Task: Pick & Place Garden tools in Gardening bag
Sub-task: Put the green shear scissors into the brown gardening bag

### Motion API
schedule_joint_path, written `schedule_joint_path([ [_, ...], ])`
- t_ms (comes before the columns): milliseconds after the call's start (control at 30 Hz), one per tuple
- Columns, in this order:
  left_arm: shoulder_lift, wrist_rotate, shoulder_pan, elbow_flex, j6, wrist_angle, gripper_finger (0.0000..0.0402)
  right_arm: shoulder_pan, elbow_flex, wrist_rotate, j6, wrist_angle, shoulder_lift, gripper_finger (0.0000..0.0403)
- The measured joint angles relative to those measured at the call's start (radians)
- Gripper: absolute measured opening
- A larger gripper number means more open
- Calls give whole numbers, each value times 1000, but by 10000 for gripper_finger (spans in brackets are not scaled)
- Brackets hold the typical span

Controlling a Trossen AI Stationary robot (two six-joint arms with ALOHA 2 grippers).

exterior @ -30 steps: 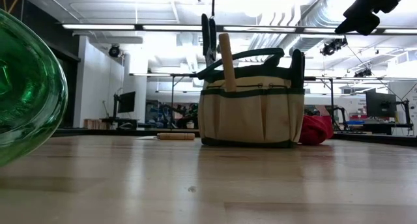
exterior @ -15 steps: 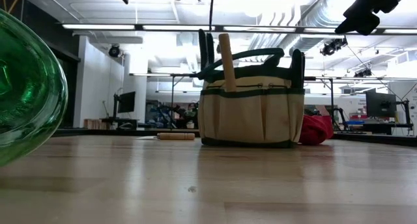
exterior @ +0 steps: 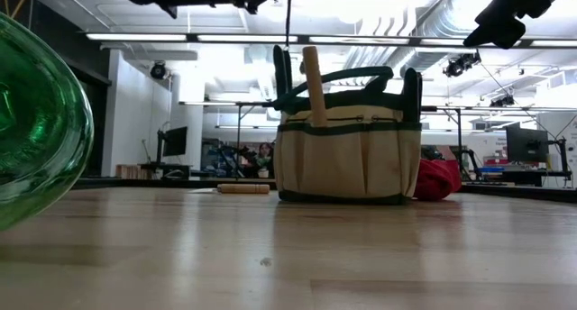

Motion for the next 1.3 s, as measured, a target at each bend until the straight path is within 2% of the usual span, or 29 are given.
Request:
schedule_joint_path([
  [367,0,62,7,-75,-181,204,0,0,0,0,0,0,0,244],
  [700,36,78,6,-78,-188,226,0,0,0,0,0,0,0,244],
  [900,86,80,7,-78,-189,325,0,0,0,0,0,0,0,244],
  [1300,156,94,6,-78,-290,497,0,0,0,0,0,0,0,244],
])
